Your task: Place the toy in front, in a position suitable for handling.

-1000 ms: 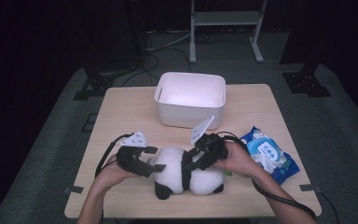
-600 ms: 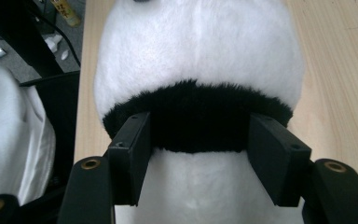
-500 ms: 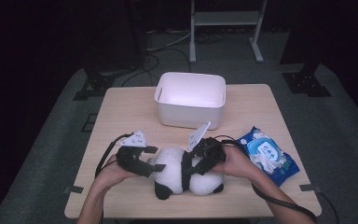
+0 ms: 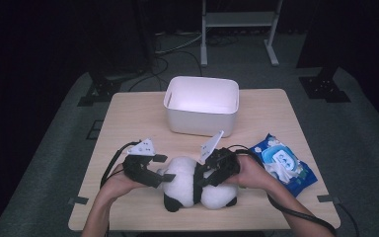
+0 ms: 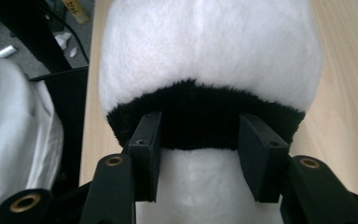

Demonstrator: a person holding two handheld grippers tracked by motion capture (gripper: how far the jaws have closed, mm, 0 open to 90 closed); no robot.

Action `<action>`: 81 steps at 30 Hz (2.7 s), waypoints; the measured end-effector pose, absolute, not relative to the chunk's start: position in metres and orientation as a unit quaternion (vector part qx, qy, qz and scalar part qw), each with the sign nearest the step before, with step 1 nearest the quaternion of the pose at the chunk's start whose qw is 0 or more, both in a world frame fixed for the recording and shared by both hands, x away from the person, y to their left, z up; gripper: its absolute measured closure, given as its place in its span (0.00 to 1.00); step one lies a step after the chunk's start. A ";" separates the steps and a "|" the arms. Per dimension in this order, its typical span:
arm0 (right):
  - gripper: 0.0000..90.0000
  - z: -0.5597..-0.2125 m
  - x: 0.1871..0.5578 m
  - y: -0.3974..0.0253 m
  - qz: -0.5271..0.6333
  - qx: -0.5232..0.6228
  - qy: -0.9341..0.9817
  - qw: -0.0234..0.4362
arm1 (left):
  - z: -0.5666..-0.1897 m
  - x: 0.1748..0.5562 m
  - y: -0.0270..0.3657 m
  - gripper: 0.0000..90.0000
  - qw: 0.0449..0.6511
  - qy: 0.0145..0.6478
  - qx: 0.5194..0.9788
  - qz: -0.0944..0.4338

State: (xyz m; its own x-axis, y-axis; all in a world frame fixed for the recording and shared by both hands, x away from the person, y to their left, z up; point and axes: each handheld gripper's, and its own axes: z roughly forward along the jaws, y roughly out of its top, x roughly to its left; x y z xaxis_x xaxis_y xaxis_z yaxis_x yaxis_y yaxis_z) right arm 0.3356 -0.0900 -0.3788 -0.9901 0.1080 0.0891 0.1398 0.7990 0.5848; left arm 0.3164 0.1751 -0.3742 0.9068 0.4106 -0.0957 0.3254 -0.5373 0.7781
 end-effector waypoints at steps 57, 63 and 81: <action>0.75 -0.360 0.340 -0.107 -0.352 -0.089 -0.932 0.011 | -0.369 0.316 0.185 0.24 0.434 0.218 0.872 0.062; 0.67 -0.354 0.352 -0.115 -0.355 -0.108 -0.929 0.001 | -0.369 0.317 0.188 0.23 0.432 0.219 0.872 0.065; 0.53 -0.330 0.396 -0.117 -0.354 -0.132 -0.925 -0.032 | -0.372 0.321 0.212 0.17 0.430 0.242 0.867 0.073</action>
State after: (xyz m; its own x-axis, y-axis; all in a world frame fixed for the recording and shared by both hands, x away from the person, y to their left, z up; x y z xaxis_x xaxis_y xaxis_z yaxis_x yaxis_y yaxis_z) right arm 0.3962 -0.1168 -0.3299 -0.9630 0.2672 0.0337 0.2214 0.7142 0.6640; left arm 0.3213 0.2118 -0.3725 0.8722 0.4824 -0.0809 0.3563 -0.5132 0.7808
